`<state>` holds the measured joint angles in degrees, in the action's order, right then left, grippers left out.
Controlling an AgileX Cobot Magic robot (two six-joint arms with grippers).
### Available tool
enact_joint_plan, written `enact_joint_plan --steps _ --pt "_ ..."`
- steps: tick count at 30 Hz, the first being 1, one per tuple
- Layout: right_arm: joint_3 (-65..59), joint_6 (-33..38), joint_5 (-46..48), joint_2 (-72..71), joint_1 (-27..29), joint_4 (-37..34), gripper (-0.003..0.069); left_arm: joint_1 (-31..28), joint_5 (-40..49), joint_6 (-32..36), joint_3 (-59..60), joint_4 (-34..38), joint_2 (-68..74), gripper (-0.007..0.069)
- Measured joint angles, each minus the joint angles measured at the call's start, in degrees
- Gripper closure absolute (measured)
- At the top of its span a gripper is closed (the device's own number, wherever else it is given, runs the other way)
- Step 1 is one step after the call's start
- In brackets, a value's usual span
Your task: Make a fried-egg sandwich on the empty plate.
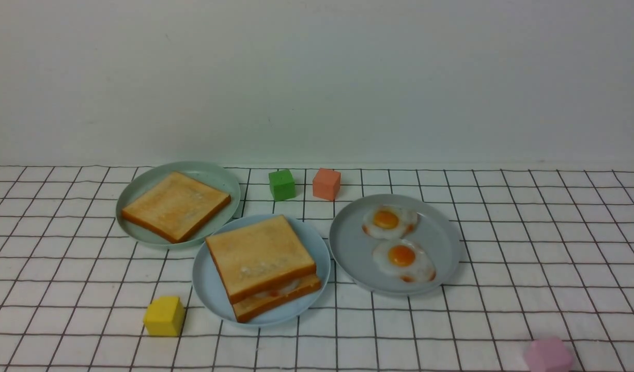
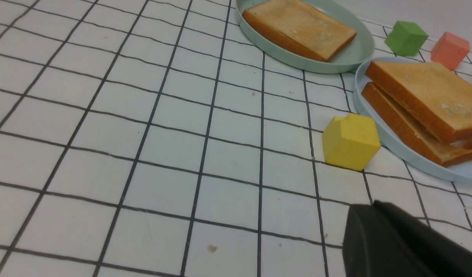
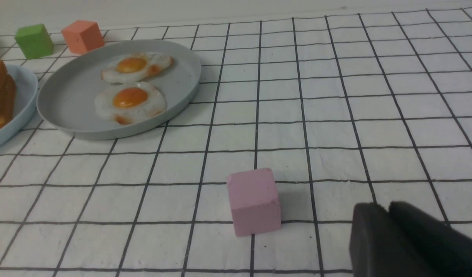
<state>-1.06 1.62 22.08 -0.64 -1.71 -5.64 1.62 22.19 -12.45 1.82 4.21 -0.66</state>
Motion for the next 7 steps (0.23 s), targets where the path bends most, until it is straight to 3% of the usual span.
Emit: enact_joint_plan --steps 7 --pt "0.0 0.0 0.0 0.0 0.0 0.0 0.0572 0.0 0.0 0.0 0.0 0.0 0.0 0.0606"
